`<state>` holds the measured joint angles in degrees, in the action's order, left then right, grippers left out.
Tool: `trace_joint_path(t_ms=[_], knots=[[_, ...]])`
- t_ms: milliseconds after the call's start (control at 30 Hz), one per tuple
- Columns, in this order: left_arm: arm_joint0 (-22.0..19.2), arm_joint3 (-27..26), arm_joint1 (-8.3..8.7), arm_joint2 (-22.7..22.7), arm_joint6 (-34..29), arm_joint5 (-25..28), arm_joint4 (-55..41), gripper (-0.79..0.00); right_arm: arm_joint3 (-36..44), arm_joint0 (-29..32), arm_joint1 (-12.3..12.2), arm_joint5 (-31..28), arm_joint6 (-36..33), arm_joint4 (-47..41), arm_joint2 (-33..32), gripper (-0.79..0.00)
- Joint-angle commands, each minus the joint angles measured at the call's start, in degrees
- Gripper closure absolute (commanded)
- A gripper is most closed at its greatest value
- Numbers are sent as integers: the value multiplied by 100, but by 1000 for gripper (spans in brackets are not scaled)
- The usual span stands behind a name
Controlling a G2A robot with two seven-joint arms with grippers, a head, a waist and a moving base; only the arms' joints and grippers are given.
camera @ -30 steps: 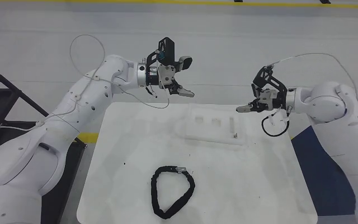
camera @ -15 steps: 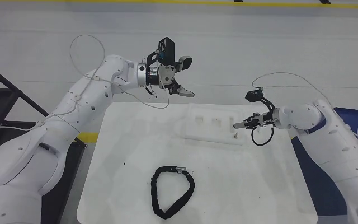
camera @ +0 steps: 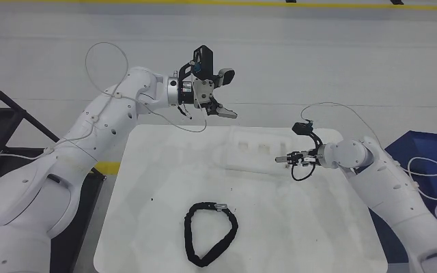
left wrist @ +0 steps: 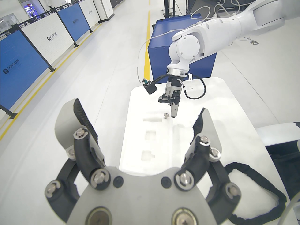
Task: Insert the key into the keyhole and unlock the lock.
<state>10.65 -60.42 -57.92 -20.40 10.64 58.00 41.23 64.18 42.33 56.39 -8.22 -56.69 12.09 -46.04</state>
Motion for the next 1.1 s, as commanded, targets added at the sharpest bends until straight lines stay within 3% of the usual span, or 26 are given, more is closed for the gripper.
trace_joint_path(t_ms=[0, 567, 1067], knots=[[0, 0, 0, 0, 0, 0, 0, -785, 1, -1, -1, -3, -3, -3, -3, -785], [0, 0, 0, 0, 0, 0, 0, -785, 60, 96, -4, -118, -14, -86, -55, -785], [0, 0, 0, 0, 0, 0, 0, -785, -478, -301, 410, 316, -148, 352, 650, -782]])
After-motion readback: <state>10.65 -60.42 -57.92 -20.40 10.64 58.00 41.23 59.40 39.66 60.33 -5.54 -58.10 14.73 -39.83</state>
